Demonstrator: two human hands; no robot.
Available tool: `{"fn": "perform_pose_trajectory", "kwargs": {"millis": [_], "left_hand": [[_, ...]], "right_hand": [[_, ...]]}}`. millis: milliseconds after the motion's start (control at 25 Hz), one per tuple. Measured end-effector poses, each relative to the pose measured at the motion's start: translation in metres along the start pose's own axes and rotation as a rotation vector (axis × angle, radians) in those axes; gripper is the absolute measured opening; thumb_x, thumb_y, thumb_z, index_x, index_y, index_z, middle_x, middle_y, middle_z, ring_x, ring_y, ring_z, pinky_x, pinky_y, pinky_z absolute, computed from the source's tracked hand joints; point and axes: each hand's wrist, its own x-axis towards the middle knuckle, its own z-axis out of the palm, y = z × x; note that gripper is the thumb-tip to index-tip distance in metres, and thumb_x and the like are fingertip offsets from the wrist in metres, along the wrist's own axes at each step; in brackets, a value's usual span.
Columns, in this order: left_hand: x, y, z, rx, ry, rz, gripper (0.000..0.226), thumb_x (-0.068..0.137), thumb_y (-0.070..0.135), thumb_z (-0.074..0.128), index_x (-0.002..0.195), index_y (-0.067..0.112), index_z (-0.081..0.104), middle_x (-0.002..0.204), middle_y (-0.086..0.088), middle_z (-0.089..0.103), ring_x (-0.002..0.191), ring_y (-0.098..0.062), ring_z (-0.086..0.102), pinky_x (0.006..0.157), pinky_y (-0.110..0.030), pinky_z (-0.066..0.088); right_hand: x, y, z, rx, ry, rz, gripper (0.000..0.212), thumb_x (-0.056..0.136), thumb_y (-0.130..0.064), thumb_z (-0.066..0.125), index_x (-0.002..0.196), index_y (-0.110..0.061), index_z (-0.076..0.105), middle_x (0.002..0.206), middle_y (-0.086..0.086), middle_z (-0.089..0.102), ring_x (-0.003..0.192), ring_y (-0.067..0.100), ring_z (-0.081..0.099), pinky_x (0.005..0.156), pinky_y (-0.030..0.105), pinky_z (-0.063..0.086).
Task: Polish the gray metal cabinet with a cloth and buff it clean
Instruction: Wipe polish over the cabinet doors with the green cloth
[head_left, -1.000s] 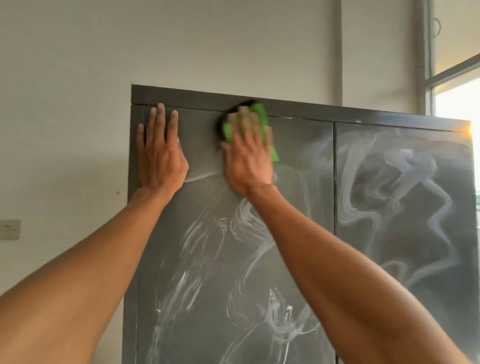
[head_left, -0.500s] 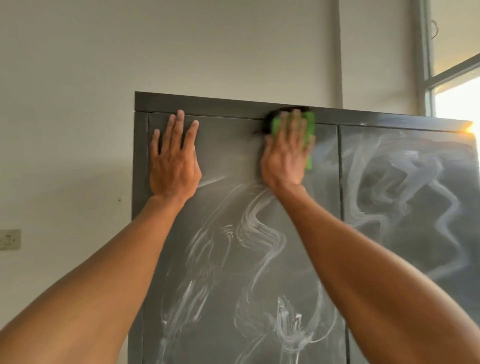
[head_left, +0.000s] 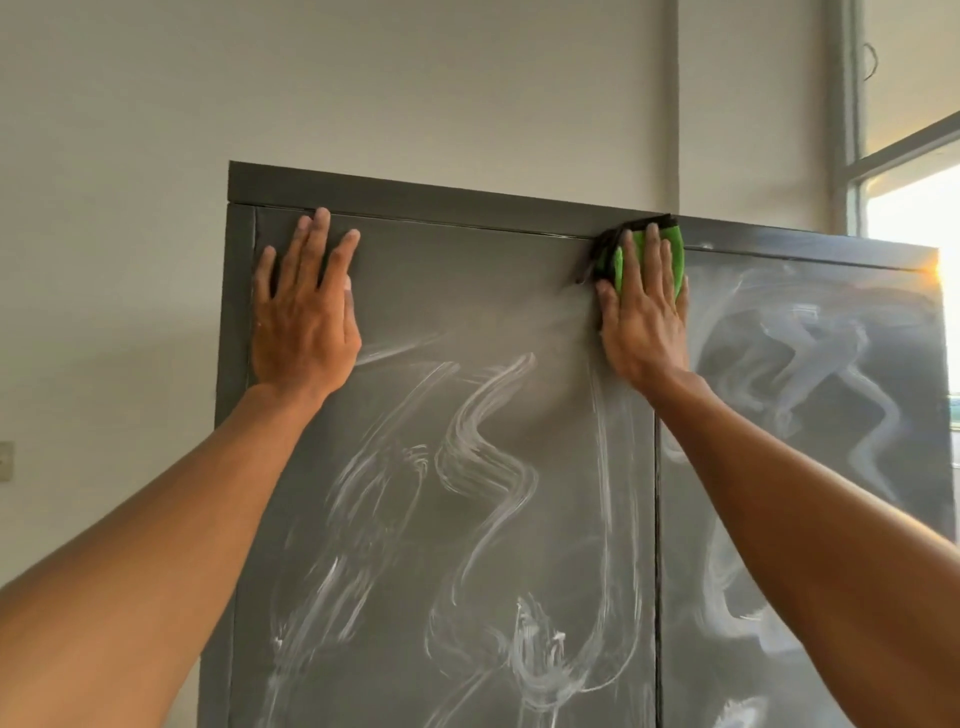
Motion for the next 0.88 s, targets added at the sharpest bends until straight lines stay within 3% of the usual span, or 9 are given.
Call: {"fn": "perform_pose_trajectory", "kwargs": {"millis": [240, 440, 600, 800, 880], "left_hand": [[-0.002, 0.001, 0.001, 0.014, 0.043, -0.001, 0.048, 0.108, 0.012, 0.037, 0.155, 0.018, 0.039, 0.168, -0.008, 0.026, 0.156, -0.025, 0.023, 0.123, -0.051, 0.017], [-0.004, 0.004, 0.0, 0.045, 0.046, -0.001, 0.048, 0.107, 0.01, 0.037, 0.154, 0.018, 0.04, 0.168, -0.006, 0.027, 0.156, -0.022, 0.023, 0.123, -0.049, 0.017], [-0.004, 0.006, -0.001, 0.061, 0.05, -0.002, 0.048, 0.107, 0.011, 0.035, 0.155, 0.018, 0.039, 0.168, -0.005, 0.027, 0.156, -0.021, 0.022, 0.124, -0.047, 0.016], [-0.009, 0.009, -0.002, 0.064, 0.044, -0.038, 0.048, 0.108, 0.014, 0.032, 0.155, 0.019, 0.039, 0.168, -0.005, 0.026, 0.157, -0.022, 0.021, 0.124, -0.046, 0.014], [-0.013, 0.017, -0.002, 0.069, 0.03, -0.074, 0.048, 0.108, 0.017, 0.03, 0.156, 0.02, 0.037, 0.169, -0.005, 0.025, 0.157, -0.021, 0.019, 0.125, -0.048, 0.013]], "right_hand": [[-0.007, 0.043, -0.003, -0.088, 0.013, -0.451, 0.06, 0.107, -0.05, 0.032, 0.162, -0.031, 0.018, 0.171, -0.001, 0.008, 0.158, 0.018, 0.003, 0.127, 0.05, 0.011], [0.013, 0.045, 0.003, 0.041, 0.061, -0.518, 0.06, 0.103, -0.057, 0.039, 0.157, -0.031, 0.035, 0.169, -0.002, 0.019, 0.157, 0.017, 0.012, 0.126, 0.047, 0.014], [0.034, 0.037, -0.003, 0.042, 0.093, -0.583, 0.055, 0.106, -0.049, 0.041, 0.158, -0.031, 0.035, 0.169, 0.001, 0.019, 0.157, 0.017, 0.012, 0.126, 0.046, 0.014], [-0.1, 0.043, 0.025, -0.058, -0.085, -0.855, 0.065, 0.099, -0.042, 0.052, 0.159, -0.03, 0.031, 0.17, 0.003, 0.016, 0.157, 0.022, 0.011, 0.125, 0.051, 0.014], [-0.109, 0.047, 0.024, -0.086, -0.123, -0.944, 0.064, 0.1, -0.043, 0.051, 0.16, -0.031, 0.029, 0.17, 0.003, 0.015, 0.157, 0.022, 0.012, 0.125, 0.051, 0.016]]}}
